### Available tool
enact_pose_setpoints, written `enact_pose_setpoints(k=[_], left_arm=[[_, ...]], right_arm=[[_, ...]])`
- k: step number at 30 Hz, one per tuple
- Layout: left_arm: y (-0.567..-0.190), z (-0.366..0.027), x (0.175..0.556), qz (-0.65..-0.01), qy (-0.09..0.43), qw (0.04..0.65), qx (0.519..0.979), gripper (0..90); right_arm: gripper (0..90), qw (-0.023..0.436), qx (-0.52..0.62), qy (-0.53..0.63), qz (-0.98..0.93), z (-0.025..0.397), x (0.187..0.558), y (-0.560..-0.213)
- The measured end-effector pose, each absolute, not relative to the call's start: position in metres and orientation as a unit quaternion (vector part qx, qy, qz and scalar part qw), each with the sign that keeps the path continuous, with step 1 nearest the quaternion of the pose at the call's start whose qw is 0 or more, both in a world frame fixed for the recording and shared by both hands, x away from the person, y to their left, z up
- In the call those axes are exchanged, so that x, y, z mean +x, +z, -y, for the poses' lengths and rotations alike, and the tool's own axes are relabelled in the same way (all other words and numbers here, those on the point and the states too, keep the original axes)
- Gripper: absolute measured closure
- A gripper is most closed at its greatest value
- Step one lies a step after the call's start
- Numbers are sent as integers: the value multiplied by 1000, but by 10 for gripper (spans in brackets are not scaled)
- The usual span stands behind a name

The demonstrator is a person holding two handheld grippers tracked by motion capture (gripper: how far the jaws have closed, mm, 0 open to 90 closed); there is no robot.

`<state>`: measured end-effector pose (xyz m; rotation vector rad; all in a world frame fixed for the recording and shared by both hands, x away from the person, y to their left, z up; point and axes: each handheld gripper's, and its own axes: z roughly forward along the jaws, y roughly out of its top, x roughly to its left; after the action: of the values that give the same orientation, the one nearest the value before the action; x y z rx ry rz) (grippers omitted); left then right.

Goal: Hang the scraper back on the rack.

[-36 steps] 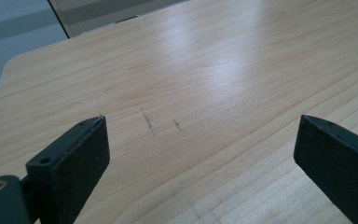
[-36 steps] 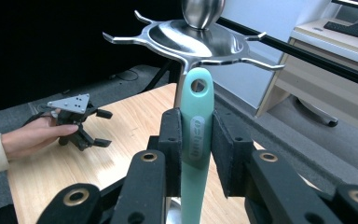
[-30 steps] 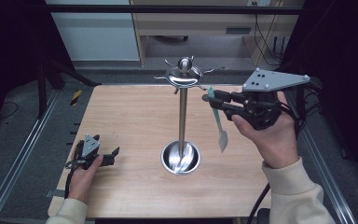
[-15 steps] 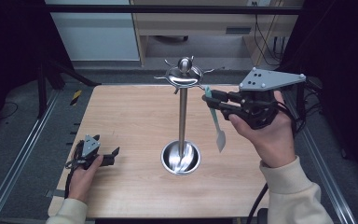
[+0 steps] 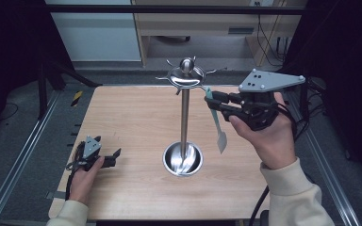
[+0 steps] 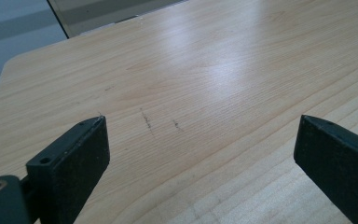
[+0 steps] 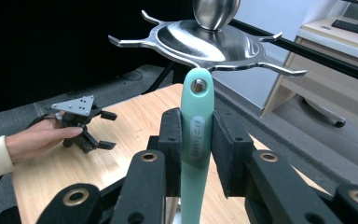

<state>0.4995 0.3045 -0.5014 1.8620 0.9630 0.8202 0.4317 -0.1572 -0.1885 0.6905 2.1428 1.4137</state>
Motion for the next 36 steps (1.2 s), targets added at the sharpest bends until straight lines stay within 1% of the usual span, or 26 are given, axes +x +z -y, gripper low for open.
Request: enact_pose_setpoints(k=[16,36], left_arm=[[-501,-305,499,-386,329,431,747,32],[-501,-304,499,-385,327,430,748,33]], right_arm=[[742,243,267,538,-761,151,435,-199],[739,254,275,548,-748,148,433,-204]])
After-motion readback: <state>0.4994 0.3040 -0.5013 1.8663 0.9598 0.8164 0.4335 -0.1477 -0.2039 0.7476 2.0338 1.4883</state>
